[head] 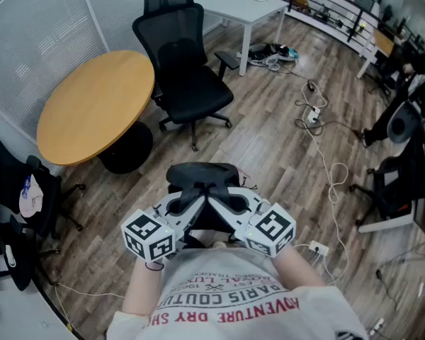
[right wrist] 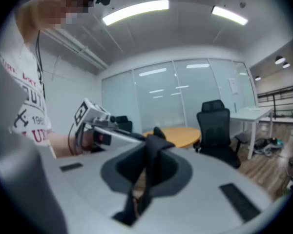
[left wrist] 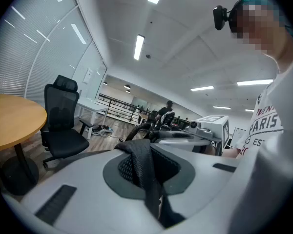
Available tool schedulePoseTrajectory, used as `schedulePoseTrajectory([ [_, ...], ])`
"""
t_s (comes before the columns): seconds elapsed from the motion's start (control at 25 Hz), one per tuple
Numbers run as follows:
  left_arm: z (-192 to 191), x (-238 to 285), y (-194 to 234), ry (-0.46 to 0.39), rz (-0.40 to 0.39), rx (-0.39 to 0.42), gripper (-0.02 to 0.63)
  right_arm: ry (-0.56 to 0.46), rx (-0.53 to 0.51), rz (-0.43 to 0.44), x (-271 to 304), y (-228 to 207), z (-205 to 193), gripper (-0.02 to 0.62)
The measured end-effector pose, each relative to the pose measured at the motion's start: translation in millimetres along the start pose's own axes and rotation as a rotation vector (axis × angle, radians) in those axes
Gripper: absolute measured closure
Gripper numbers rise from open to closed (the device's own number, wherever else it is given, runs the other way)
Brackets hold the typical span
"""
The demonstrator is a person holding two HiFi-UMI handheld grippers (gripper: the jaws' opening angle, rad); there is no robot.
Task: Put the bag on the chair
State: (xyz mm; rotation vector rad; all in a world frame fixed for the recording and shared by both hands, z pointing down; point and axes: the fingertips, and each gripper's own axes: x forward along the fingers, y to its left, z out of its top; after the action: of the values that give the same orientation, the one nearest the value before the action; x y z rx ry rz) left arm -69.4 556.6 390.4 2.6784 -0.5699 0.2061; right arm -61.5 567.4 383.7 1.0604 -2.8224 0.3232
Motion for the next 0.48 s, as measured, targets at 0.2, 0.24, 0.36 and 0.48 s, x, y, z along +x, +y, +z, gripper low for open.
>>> schedulePoseTrajectory([
  [0.2,2.8,7.6,2.2,0.006,-0.005,0.006,0.561,-0.012,0.008,-0.001,0.7,-10.0,3.3,0.551],
  [0.24,3.3,8.9,3.2,0.006,-0.005,0.005,0.561,-0.012,0.009,-0.001,1.4,-11.7,3.6,0.551],
  [0.36,3.6,14.1,6.2,0.007,-0.004,0.000,0.561,-0.005,0.016,-0.002,2.3,-17.6,2.3,0.551],
  [0.48,3.5,20.0,7.9,0.010,-0.008,0.000,0.561,-0.003,0.026,-0.005,1.9,-23.9,1.2,0.551],
])
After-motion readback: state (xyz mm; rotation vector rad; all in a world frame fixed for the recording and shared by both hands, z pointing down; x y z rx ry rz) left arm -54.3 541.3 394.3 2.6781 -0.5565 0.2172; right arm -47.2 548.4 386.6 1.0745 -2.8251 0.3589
